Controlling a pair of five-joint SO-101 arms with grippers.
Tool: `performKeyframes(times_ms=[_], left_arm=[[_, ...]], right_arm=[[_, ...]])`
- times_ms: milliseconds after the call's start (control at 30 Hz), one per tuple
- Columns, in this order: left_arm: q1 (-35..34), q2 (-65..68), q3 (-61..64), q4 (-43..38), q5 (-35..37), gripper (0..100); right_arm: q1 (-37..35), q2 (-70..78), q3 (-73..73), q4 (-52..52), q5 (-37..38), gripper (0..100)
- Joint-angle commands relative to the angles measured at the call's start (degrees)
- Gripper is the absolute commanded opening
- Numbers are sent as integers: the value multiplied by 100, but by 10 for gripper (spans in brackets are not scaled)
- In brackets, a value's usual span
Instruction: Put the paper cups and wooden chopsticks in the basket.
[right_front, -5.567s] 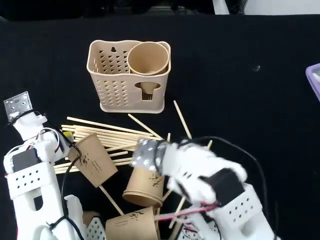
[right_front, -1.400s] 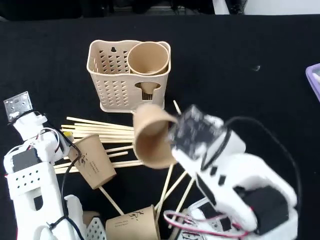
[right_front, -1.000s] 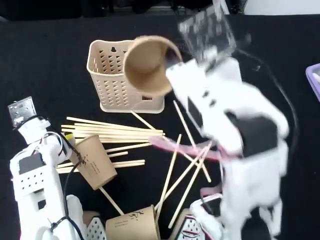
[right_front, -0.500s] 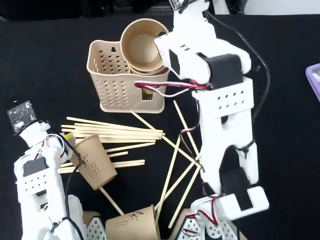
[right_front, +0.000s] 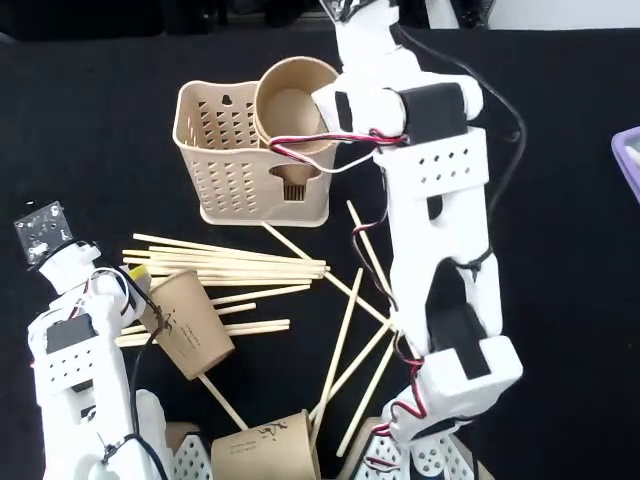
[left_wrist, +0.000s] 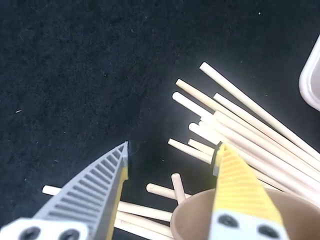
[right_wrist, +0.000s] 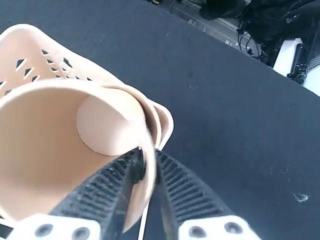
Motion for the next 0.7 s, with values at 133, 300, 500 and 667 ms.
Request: performKeyframes(times_ms=[133, 300, 500, 667], left_arm=[[22, -97, -66, -132, 70, 277], [22, -97, -66, -132, 70, 277], [22, -97, -66, -132, 70, 277], [22, -97, -66, -132, 70, 277]], right_arm=[[26, -321, -224, -9, 70, 310], [26, -541, -224, 18, 35, 282], [-70, -1042, -189, 545, 62, 281], [-290, -1420, -163, 1248, 53, 279]])
